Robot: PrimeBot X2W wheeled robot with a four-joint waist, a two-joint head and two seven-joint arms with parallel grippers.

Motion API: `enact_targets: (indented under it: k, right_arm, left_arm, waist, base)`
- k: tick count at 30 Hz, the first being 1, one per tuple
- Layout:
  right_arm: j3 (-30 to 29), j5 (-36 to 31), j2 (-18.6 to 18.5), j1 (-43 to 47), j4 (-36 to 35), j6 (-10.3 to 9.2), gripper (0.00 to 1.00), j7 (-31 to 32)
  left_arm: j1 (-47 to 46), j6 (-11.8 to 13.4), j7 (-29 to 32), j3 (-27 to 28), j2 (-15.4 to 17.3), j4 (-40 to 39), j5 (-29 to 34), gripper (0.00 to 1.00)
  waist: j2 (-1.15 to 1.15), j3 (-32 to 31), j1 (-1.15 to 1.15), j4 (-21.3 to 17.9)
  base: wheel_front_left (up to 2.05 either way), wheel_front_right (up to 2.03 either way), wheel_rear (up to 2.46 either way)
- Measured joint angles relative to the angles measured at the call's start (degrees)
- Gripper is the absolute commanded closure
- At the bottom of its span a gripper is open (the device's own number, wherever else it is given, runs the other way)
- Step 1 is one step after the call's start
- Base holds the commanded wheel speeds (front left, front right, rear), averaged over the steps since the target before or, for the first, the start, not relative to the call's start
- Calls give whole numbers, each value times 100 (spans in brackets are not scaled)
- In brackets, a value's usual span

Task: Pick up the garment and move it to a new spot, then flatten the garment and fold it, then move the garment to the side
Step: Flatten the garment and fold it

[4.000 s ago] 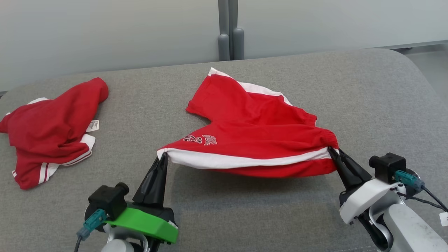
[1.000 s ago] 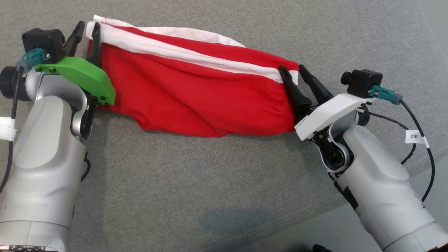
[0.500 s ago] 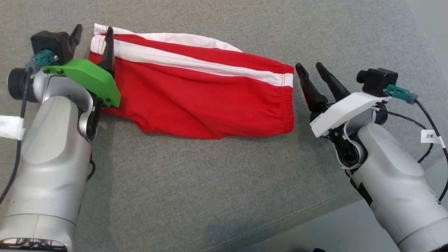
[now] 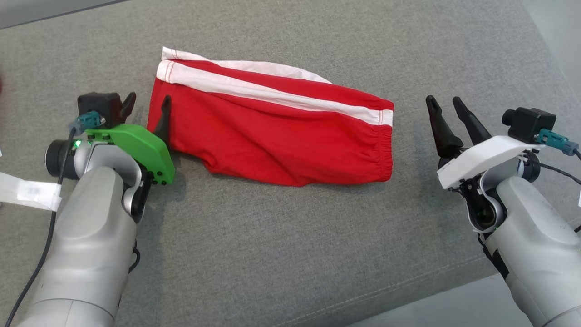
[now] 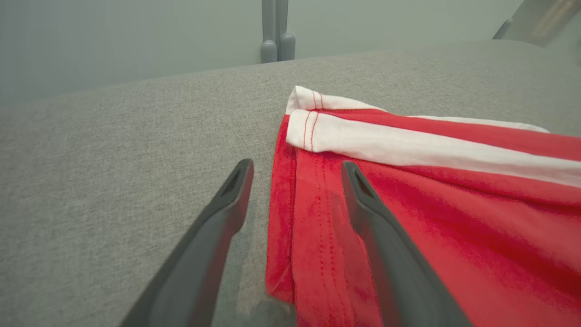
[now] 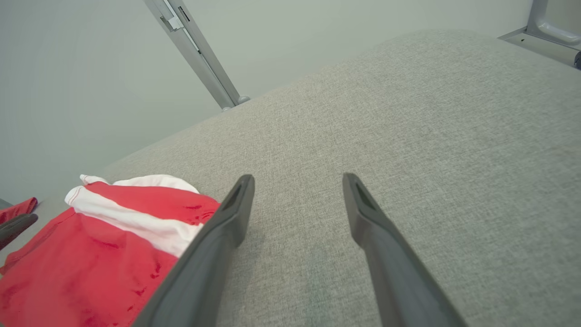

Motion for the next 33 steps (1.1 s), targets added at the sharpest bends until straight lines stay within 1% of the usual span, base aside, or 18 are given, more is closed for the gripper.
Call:
enact_targets:
  k: [8,11,16,22,26,27,28,29,30,31,32,33]
  right_arm:
    - [89,-100,99,47,-151,0,0,-1]
    - [136,-122,163,48,-263,0,0,-7]
    - [105,-181,130,87,-341,0,0,-8]
    - [-31,-222,104,132,-452,0,0,-25]
    - [-136,-268,90,247,-537,0,0,-32]
    - [-160,-274,76,259,-554,0,0,-33]
    - [-178,-276,67,270,-581,0,0,-33]
    - [-188,-282,65,275,-606,0,0,-33]
    - [-192,-291,65,281,-624,0,0,-33]
    - [-200,-303,65,292,-641,0,0,-33]
    - [-220,-322,66,314,-655,0,0,-33]
    - [-241,-326,64,338,-660,0,0,-33]
  left_arm:
    - [270,-2,179,108,24,307,-266,0]
    - [269,-2,232,192,32,366,-326,0]
    - [255,-40,245,194,24,374,-336,0]
    - [239,-45,305,157,35,479,-334,0]
    - [200,-45,495,152,56,676,-333,0]
    - [173,-44,530,152,56,716,-334,9]
    - [146,-45,560,151,56,746,-334,25]
    - [132,-45,602,151,55,760,-335,51]
    - [130,-45,630,146,51,771,-335,63]
    - [130,-45,646,124,48,780,-335,91]
    - [130,-45,647,83,43,788,-335,100]
    - [130,-51,648,49,30,801,-335,100]
  waist:
    - [0,-309,0,95]
    - [0,-348,0,25]
    - [0,-319,0,-148]
    - [0,-265,0,-329]
    - [0,-263,0,-413]
    - [0,-265,0,-416]
    - [0,-267,0,-419]
    - [0,-271,0,-421]
    - [0,-276,0,-422]
    - [0,-282,0,-422]
    - [0,-292,0,-419]
    - [0,-305,0,-412]
  base:
    - [0,0,0]
    - [0,0,0]
    - [0,0,0]
    - [0,0,0]
    - [0,0,0]
    - [0,0,0]
    - [0,0,0]
    - [0,0,0]
    - [0,0,0]
    - [0,0,0]
    - [0,0,0]
    - [0,0,0]
